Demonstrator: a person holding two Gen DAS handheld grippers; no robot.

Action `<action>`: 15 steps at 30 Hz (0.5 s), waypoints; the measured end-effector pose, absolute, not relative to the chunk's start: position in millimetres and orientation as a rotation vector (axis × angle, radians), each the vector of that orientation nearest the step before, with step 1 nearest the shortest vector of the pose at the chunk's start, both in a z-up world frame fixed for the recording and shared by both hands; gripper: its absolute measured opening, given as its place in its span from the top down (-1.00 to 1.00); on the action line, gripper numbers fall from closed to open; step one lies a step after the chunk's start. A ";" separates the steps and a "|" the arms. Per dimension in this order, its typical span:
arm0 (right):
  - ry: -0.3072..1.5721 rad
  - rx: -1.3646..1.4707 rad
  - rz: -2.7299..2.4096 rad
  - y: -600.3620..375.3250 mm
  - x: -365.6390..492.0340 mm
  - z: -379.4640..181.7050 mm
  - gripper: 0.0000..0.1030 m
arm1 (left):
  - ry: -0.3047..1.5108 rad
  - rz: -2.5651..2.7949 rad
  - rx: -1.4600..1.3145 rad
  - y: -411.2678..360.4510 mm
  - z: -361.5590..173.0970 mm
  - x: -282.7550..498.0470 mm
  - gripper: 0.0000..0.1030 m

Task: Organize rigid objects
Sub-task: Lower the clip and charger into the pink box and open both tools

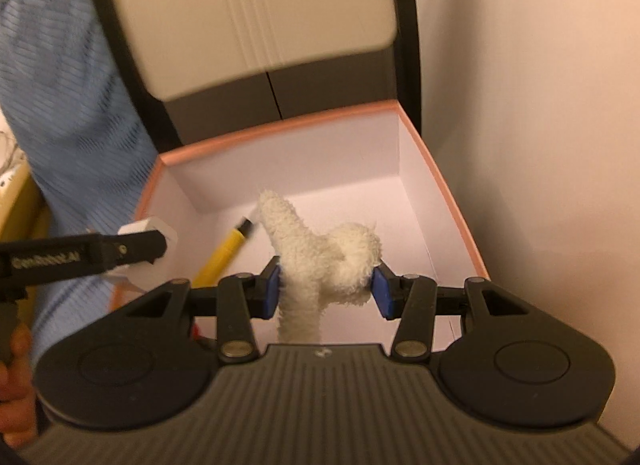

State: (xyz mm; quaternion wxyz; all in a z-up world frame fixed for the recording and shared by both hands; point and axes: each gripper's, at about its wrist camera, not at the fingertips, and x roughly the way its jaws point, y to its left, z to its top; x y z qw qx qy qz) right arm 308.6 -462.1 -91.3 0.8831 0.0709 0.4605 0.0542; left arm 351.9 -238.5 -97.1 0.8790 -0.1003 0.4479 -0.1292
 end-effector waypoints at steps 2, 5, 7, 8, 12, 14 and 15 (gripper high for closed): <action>1.002 0.162 0.096 -464.2 313.7 -104.5 0.05 | 0.953 -0.269 -0.209 -241.4 -105.1 357.7 -0.08; 1.042 0.167 0.080 -464.0 319.8 -121.4 0.05 | 0.973 -0.273 -0.208 -244.2 -111.8 363.2 -0.08; 1.075 0.162 0.075 -463.4 322.8 -133.0 0.05 | 0.984 -0.274 -0.201 -246.4 -115.6 365.9 -0.08; 1.090 0.161 0.071 -463.6 323.9 -137.1 0.05 | 0.988 -0.274 -0.200 -247.1 -117.1 366.9 -0.08; 1.134 0.180 0.051 -467.3 327.2 -149.6 0.04 | 0.996 -0.277 -0.190 -250.3 -120.5 368.1 -0.08; 1.144 0.187 0.048 -468.4 328.2 -152.0 0.02 | 0.986 -0.279 -0.169 -252.1 -119.9 367.1 -0.10; 1.147 0.187 0.046 -468.6 328.2 -153.2 0.02 | 0.981 -0.282 -0.163 -252.4 -118.8 366.9 -0.10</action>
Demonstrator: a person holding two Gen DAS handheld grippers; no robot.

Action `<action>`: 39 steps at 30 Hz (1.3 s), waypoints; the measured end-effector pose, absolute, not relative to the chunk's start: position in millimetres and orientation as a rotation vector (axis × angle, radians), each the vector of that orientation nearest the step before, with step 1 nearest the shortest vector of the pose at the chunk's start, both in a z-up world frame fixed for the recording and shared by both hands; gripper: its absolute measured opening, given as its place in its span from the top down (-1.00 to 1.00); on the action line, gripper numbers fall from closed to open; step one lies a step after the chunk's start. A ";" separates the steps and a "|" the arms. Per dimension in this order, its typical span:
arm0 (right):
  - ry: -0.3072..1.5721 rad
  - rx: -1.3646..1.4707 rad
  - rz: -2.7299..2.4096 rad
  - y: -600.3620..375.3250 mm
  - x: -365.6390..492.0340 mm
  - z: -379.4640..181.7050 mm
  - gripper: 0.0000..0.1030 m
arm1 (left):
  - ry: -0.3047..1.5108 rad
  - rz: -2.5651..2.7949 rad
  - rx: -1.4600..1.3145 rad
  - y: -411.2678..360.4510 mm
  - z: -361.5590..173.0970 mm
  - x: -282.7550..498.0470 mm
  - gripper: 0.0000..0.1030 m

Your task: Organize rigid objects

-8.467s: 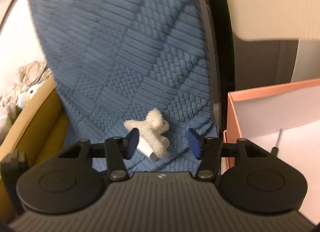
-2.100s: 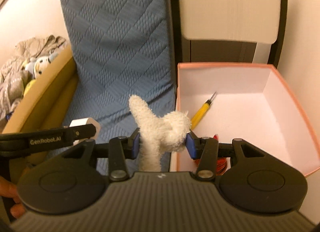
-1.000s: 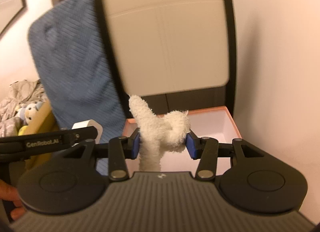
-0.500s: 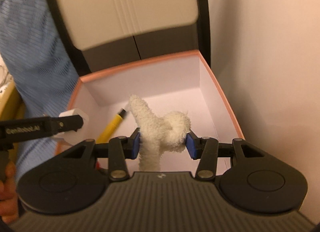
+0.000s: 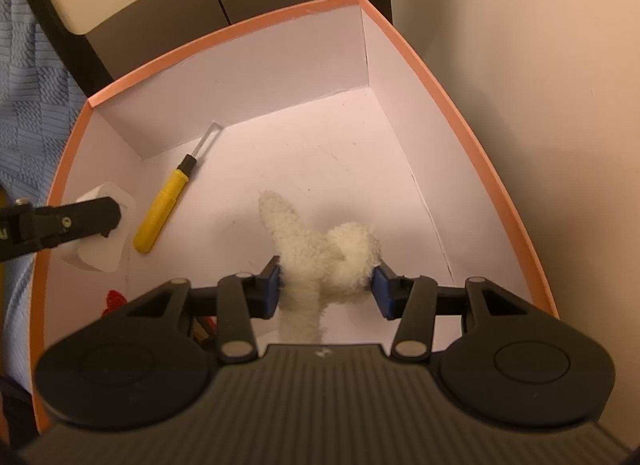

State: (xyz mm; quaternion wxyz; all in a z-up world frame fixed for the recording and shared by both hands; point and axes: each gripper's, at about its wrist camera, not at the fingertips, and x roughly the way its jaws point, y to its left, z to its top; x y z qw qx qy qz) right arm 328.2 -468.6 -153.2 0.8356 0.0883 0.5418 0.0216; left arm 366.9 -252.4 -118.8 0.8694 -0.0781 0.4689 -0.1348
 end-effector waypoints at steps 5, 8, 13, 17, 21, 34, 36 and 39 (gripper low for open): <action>1.154 0.203 0.043 -470.7 329.9 -152.3 0.01 | 0.961 -0.290 -0.168 -250.3 -109.2 363.6 -0.12; 1.140 0.198 0.043 -469.8 327.8 -142.6 -0.04 | 0.942 -0.294 -0.172 -247.3 -99.0 358.8 -0.12; 1.077 0.211 0.053 -472.2 316.0 -108.4 -0.04 | 0.898 -0.302 -0.173 -240.2 -74.7 344.7 -0.12; 1.006 0.211 0.046 -470.7 302.6 -74.5 -0.04 | 0.845 -0.311 -0.173 -231.8 -47.6 327.5 -0.13; 0.935 0.219 0.049 -468.0 283.1 -36.8 -0.04 | 0.794 -0.319 -0.175 -222.8 -20.6 306.3 -0.13; 0.780 0.189 0.051 -446.7 199.6 43.1 -0.04 | 0.682 -0.336 -0.151 -189.6 32.5 227.3 -0.14; 0.765 0.188 0.056 -442.0 186.2 48.8 -0.04 | 0.672 -0.337 -0.151 -184.4 35.9 216.4 -0.14; 0.749 0.184 0.053 -434.2 165.8 55.7 -0.04 | 0.660 -0.337 -0.147 -175.6 39.1 198.5 -0.14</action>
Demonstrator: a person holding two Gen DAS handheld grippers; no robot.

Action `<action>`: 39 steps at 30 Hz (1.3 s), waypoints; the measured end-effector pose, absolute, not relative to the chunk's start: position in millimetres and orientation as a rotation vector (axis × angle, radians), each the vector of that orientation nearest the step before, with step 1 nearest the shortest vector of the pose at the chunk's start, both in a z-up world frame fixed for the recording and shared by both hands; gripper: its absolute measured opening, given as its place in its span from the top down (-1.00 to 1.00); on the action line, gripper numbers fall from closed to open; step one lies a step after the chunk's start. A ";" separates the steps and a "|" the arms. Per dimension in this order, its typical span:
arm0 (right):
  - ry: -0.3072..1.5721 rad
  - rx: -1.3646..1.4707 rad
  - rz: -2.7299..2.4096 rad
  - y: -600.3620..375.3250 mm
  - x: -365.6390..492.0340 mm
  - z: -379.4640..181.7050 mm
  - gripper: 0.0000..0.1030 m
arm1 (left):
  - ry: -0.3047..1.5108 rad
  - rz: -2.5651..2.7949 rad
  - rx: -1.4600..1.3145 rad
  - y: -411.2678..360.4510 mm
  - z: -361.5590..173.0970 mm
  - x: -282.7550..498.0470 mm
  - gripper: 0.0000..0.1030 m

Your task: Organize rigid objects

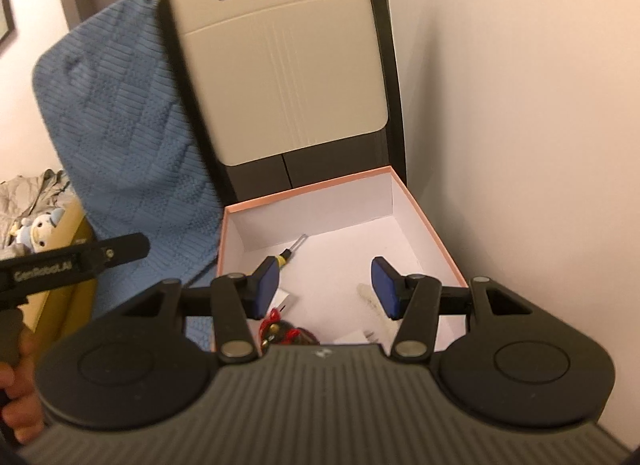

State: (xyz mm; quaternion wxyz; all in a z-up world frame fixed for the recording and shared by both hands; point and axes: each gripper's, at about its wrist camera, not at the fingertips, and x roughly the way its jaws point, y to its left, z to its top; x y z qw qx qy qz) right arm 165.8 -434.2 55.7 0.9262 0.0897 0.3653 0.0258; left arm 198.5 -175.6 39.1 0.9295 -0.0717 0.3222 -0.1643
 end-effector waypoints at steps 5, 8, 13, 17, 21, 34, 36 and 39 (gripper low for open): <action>0.732 0.186 0.052 -424.4 136.3 61.4 -0.04 | 0.649 -0.329 -0.144 -162.3 39.9 171.1 -0.16; 0.729 0.182 0.047 -418.8 121.1 61.7 -0.04 | 0.646 -0.323 -0.146 -154.6 37.9 157.2 -0.20; 0.722 0.175 0.053 -411.4 98.4 58.0 -0.04 | 0.640 -0.328 -0.133 -145.7 33.2 135.2 -0.21; 0.724 0.171 0.048 -403.6 85.1 52.2 -0.04 | 0.641 -0.338 -0.124 -140.3 28.1 120.7 -0.21; 0.724 0.174 0.036 -395.6 72.2 47.3 -0.04 | 0.642 -0.349 -0.118 -132.6 24.8 107.0 -0.21; 0.709 0.165 0.020 -393.5 50.5 39.3 -0.81 | 0.621 -0.327 -0.123 -111.5 19.4 70.4 -0.96; 0.725 0.184 0.022 -395.4 51.0 34.5 -0.81 | 0.632 -0.318 -0.127 -110.9 17.6 71.0 -0.98; 0.734 0.170 0.022 -393.8 49.5 31.7 -0.81 | 0.654 -0.312 -0.135 -110.3 14.5 76.2 -0.99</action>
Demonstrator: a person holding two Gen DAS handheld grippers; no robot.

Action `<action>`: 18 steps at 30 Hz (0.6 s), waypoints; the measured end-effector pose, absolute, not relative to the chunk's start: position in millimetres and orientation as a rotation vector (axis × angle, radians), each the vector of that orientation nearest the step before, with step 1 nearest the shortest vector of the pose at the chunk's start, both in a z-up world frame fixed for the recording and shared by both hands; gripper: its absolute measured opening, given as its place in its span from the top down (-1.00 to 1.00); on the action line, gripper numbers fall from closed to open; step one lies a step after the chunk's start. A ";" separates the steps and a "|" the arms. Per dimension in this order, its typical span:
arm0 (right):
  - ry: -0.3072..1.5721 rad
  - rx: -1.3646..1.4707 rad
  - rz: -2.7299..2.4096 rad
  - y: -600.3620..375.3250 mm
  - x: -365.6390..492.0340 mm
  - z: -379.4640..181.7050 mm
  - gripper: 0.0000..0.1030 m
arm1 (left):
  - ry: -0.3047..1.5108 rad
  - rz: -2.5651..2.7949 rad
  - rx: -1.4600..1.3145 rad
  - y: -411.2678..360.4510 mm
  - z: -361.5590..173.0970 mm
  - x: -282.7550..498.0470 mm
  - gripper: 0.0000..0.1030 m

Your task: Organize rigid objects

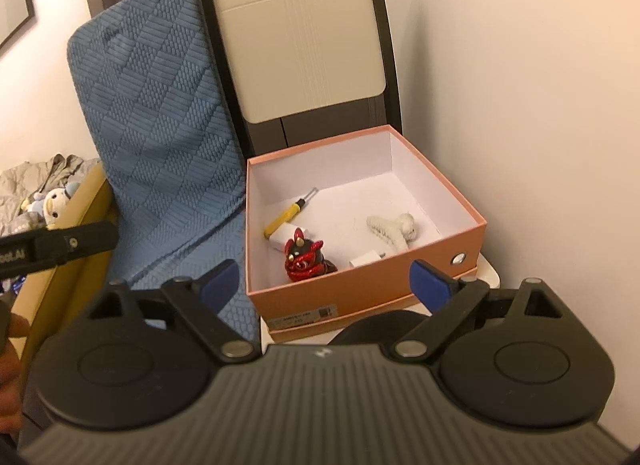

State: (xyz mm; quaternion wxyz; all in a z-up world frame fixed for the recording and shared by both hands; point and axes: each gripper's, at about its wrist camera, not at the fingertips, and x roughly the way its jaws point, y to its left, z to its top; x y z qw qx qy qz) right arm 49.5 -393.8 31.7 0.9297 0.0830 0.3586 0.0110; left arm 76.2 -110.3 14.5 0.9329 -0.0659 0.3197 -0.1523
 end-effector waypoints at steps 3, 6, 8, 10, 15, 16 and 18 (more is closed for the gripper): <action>0.726 0.148 0.015 -392.9 48.5 32.6 -0.81 | 0.670 -0.296 -0.129 -111.2 12.1 80.0 -0.99; 0.706 0.129 0.002 -393.6 47.5 34.9 -0.82 | 0.674 -0.298 -0.113 -112.8 10.9 80.6 -0.99; 0.707 0.105 -0.004 -392.1 48.5 35.2 -0.82 | 0.676 -0.297 -0.110 -112.7 10.6 81.0 -0.99; 0.713 0.088 -0.004 -390.7 50.0 35.1 -0.82 | 0.679 -0.295 -0.107 -112.6 11.0 81.2 -0.99; 0.695 0.080 -0.007 -388.9 48.8 36.5 -0.82 | 0.683 -0.283 -0.093 -114.9 10.8 81.9 -0.99; 0.694 0.077 -0.004 -388.5 48.8 36.7 -0.82 | 0.684 -0.280 -0.093 -115.5 11.2 82.1 -0.99; 0.692 0.073 -0.004 -388.5 48.7 37.2 -0.82 | 0.683 -0.281 -0.093 -115.9 11.2 83.1 -0.99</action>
